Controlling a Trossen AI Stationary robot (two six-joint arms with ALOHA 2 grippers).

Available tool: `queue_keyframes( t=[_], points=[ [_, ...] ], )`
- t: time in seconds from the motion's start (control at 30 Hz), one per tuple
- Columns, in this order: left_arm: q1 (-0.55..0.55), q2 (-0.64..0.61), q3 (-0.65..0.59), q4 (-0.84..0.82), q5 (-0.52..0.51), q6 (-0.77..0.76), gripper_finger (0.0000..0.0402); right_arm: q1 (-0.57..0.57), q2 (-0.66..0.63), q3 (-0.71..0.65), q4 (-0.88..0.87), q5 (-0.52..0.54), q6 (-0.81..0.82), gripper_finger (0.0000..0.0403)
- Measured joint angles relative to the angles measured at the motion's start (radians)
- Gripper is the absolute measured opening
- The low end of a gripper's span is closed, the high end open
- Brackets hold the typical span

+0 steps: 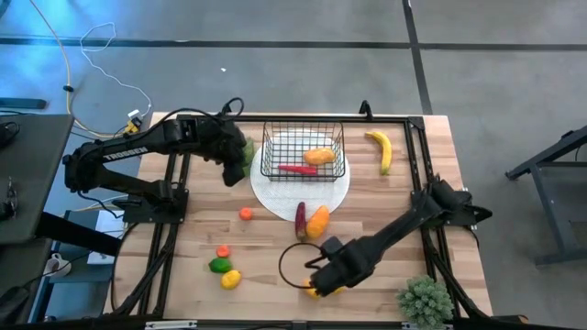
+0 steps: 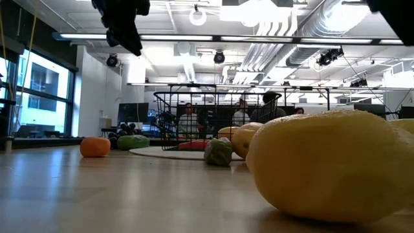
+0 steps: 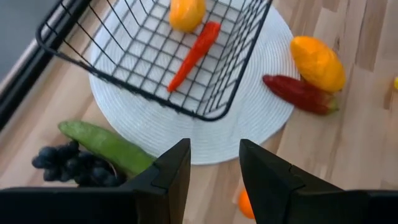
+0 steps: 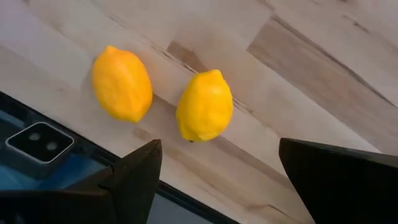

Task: Build produce basket
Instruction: Put the right lemon into the wire basket

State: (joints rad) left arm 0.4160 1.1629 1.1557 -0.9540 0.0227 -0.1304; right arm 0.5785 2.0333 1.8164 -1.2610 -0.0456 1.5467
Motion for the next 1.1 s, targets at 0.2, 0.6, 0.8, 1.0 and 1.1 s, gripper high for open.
queue_keyframes(
  t=[0.2, 0.6, 0.8, 1.0, 1.1],
  points=[
    [-0.024, 0.000, 0.000, -0.082, 0.000, -0.023, 0.0129, 0.003, 0.070, 0.000, 0.041, 0.000, -0.021, 0.0305],
    [-0.115, 0.000, 0.000, -0.157, -0.008, -0.127, 0.0129, 0.005, 0.173, 0.000, 0.056, -0.034, -0.021, 0.0305],
    [-0.145, 0.000, 0.000, -0.157, -0.008, -0.128, 0.0129, 0.005, 0.196, 0.000, 0.057, -0.034, -0.018, 0.0288],
    [-0.150, 0.000, 0.000, -0.157, -0.008, -0.128, 0.0129, 0.004, 0.208, 0.000, 0.058, -0.034, -0.015, 0.0244],
    [-0.150, 0.000, 0.000, -0.157, -0.008, -0.128, 0.0129, 0.001, 0.208, 0.000, 0.058, -0.034, -0.010, 0.0216]
  ],
)
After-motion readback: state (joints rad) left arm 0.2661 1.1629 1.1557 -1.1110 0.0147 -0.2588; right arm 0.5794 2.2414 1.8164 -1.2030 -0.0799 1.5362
